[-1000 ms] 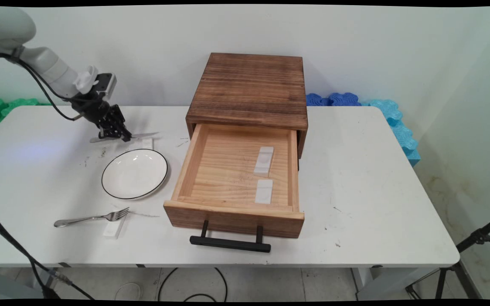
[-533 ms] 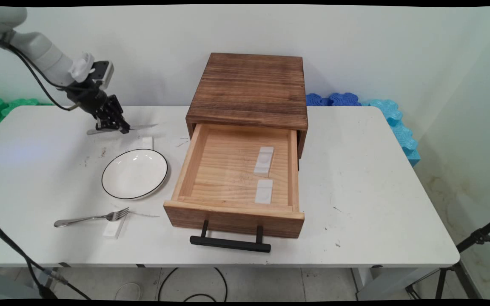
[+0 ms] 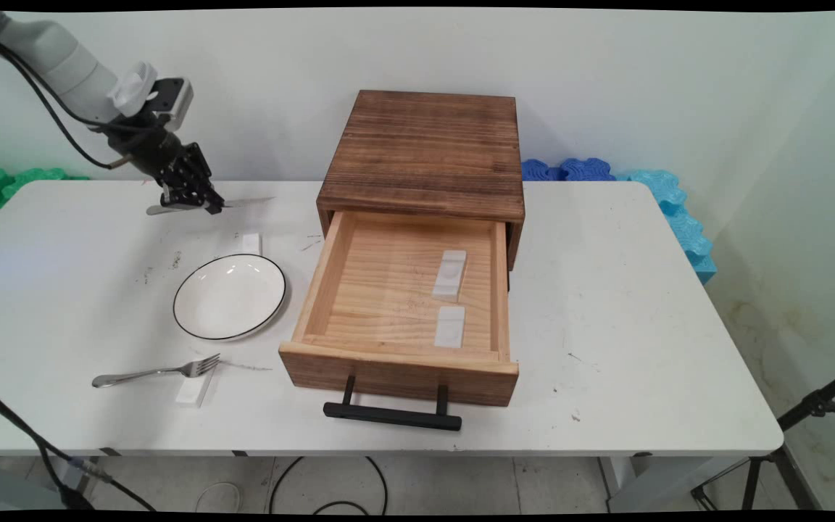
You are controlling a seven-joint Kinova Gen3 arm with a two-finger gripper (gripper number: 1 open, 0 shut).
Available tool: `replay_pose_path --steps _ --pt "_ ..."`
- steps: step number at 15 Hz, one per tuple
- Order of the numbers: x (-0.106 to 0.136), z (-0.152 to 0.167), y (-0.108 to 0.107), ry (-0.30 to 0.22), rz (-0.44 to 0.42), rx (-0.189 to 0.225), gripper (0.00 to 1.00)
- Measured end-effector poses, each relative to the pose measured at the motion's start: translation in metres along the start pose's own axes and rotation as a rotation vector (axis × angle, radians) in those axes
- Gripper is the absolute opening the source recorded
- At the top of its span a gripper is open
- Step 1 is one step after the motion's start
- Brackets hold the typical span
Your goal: Place the picked object into the drawer
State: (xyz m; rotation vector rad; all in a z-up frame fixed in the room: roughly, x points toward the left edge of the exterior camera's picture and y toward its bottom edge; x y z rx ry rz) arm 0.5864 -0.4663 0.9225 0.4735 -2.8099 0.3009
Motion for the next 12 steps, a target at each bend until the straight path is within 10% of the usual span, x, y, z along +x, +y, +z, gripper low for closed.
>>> replay_pose_path --steps 12 --pt "0.073 -0.044 0.038 0.056 0.057 -0.028 0.0"
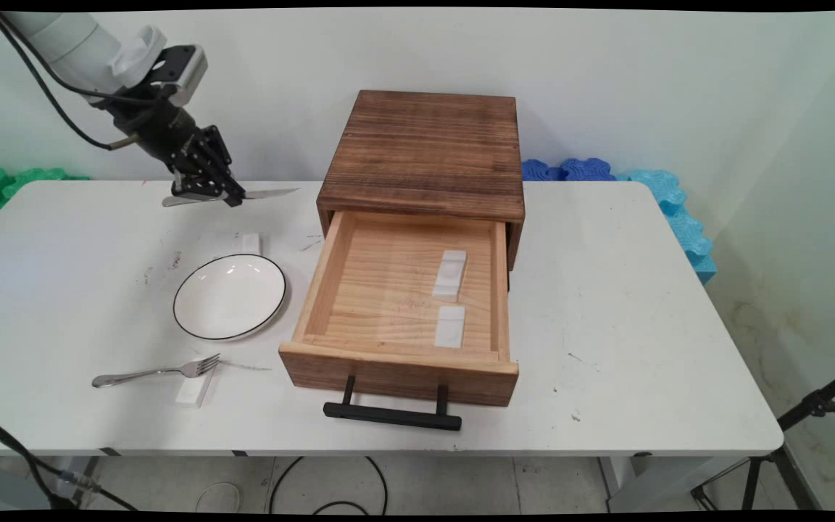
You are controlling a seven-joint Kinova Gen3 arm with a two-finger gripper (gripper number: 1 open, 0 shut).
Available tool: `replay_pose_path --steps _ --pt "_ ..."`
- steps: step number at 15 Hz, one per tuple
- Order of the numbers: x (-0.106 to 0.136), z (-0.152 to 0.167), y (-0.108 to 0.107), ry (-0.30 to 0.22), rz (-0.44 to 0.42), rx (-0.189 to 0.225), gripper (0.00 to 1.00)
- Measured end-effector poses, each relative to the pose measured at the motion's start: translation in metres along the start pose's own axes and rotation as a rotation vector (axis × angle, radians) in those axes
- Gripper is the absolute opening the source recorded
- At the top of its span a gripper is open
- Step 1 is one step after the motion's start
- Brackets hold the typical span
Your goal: Place the picked object into the drawer
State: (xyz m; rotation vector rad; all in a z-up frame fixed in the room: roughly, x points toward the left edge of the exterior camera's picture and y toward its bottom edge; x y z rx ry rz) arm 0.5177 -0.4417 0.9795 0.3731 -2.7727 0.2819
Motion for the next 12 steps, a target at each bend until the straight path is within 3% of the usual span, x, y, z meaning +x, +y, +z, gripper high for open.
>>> replay_pose_path --steps 12 --pt "0.086 0.01 0.031 0.063 0.003 -0.01 0.0"
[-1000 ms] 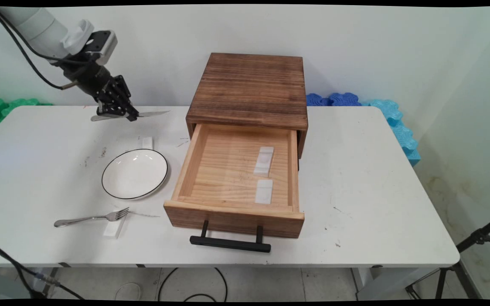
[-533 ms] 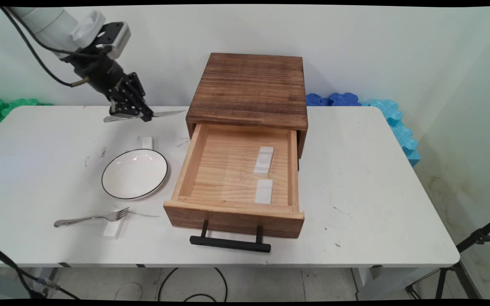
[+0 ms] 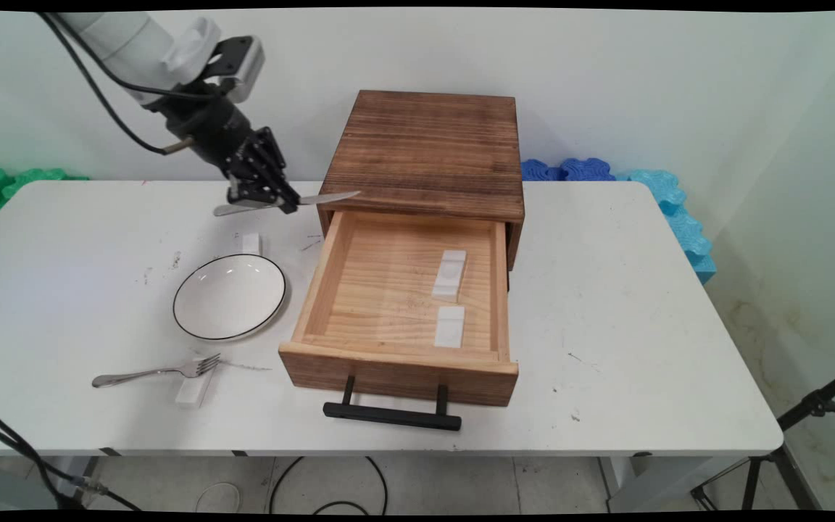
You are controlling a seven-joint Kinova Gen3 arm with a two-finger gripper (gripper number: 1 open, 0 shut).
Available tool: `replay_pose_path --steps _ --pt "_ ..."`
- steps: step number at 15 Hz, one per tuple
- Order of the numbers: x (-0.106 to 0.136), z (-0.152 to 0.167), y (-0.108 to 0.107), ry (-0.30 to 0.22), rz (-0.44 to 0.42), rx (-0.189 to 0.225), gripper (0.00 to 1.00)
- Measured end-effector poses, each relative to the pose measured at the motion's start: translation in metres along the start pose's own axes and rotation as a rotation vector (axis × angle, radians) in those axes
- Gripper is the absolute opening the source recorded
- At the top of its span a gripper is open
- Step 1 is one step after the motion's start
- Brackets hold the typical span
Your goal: Place the picked object into the drawer
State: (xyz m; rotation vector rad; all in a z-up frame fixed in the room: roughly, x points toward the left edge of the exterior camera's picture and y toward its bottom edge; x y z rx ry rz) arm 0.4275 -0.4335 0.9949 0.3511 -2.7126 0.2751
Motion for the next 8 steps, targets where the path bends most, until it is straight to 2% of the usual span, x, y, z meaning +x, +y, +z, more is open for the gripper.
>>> replay_pose_path --steps 8 --pt "0.052 0.019 0.019 0.024 0.007 0.007 0.0"
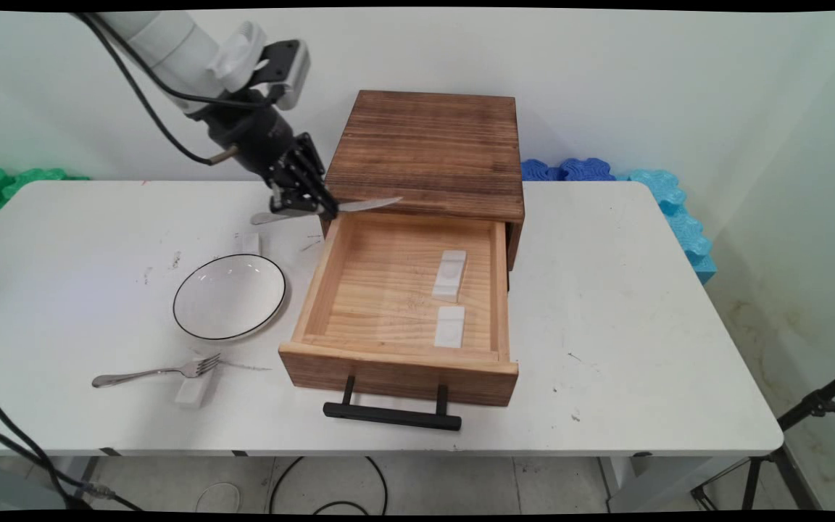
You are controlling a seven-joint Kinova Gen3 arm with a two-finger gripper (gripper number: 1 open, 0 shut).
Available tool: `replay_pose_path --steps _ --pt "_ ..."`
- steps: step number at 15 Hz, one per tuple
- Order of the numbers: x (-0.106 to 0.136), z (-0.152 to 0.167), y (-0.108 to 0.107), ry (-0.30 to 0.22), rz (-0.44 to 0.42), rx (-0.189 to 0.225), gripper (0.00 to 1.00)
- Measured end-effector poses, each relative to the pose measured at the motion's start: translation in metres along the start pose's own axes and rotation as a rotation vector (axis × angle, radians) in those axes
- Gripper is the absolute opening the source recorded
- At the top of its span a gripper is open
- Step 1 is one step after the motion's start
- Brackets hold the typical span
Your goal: Place the picked object into the drawer
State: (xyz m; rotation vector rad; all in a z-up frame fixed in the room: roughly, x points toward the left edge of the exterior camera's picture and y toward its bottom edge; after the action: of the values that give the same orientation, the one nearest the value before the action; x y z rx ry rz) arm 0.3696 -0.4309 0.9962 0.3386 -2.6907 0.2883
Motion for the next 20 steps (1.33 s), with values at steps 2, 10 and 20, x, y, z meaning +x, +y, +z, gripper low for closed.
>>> replay_pose_path --steps 2,10,20 --pt "0.015 0.003 0.007 0.004 0.002 0.004 0.0" --pt "0.045 0.035 0.005 0.015 0.013 0.045 0.0" --pt "0.052 0.083 -0.011 0.019 0.017 0.023 0.0"
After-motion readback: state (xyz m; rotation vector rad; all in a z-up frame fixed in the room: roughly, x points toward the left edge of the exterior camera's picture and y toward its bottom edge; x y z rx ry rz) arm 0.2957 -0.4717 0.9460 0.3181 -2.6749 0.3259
